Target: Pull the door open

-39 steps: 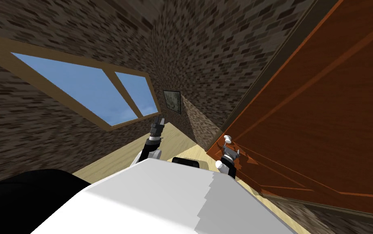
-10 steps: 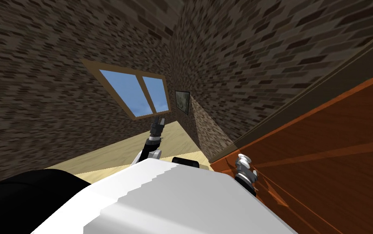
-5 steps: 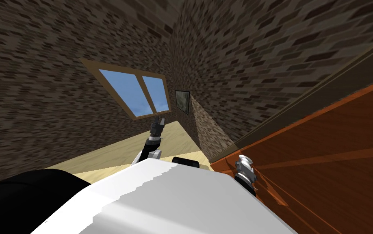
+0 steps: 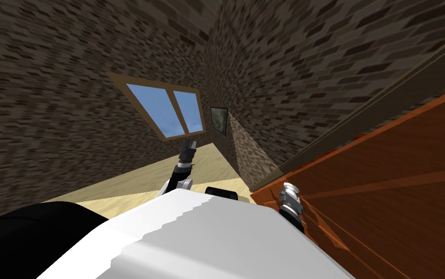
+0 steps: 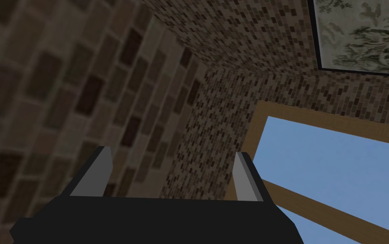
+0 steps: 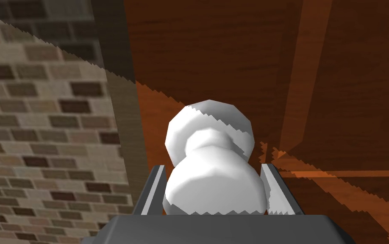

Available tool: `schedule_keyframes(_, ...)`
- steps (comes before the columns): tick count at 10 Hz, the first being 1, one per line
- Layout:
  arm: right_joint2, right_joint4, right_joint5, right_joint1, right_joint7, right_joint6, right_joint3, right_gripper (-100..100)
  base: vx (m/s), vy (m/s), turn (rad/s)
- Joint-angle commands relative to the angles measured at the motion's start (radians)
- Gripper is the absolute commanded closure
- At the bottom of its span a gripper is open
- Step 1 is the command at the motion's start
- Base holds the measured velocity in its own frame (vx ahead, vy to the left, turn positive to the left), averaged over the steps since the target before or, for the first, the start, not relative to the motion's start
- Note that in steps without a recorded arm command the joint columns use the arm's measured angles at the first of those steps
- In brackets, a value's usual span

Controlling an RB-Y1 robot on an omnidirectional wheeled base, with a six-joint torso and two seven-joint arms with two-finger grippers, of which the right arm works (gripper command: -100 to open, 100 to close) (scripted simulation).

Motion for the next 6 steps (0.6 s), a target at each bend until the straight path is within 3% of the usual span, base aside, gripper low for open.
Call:
schedule_keyframes(1,-0.004,0.004,0.014,0.003,-0.018,-0.003,0.022,100,-0.225,0.034,0.072)
schedule_keyframes(6,-0.027,-0.034,0.06,0.018,-0.063,0.006,0.096,100,-0.245,0.047,0.073)
